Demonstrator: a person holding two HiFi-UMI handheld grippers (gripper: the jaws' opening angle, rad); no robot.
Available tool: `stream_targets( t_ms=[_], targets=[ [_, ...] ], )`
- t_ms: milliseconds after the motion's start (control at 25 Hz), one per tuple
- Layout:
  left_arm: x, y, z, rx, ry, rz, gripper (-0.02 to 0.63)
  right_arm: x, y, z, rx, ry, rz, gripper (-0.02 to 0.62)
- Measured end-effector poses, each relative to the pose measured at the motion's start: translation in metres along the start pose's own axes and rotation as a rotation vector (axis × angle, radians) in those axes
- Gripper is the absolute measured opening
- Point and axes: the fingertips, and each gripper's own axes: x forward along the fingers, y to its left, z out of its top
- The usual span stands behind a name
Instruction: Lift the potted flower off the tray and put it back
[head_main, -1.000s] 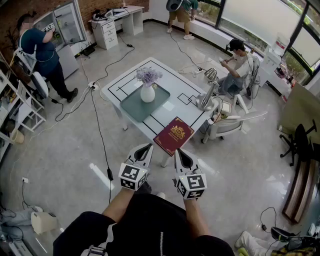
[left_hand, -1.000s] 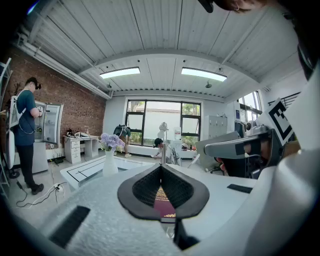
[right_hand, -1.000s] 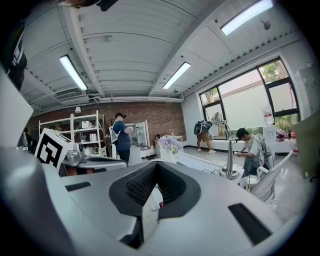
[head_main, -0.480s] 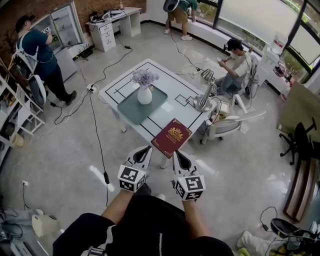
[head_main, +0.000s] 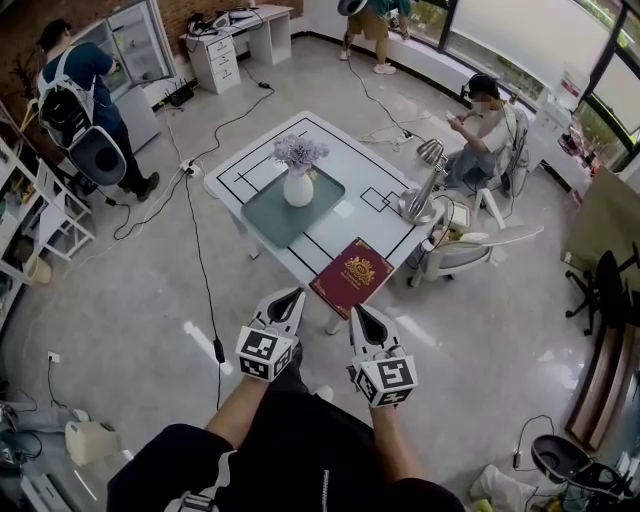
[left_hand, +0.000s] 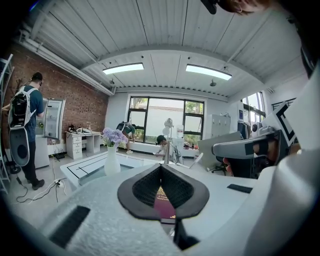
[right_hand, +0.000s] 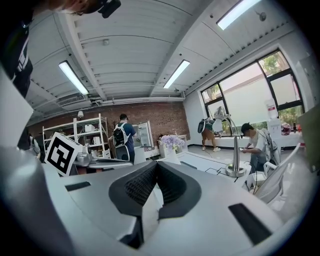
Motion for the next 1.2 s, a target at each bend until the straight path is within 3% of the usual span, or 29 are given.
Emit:
stream_targets(
  t_ms=[320, 600, 920, 1200],
  targets=[
    [0.041, 0.055, 0.002, -0.008, 0.006, -0.012, 0.005, 0.071, -0.011, 0.003, 0.008, 0.028, 0.008, 0.008],
    [0.1, 0.139, 0.012, -0.022, 0.024, -0.019, 0.005, 0.179, -0.017, 0.019, -0.004, 0.069, 0.035, 0.008],
    [0.17, 0.224, 0.014, 0.012, 0.086, -0.095, 0.005, 0.293, -0.022, 0.032, -0.006, 0.121, 0.016, 0.008],
    [0.208, 0.26, 0.004, 0.013, 0.109, -0.158, 0.005, 0.333, -0.028, 0.032, 0.003, 0.152, -0.031, 0.008]
  ],
)
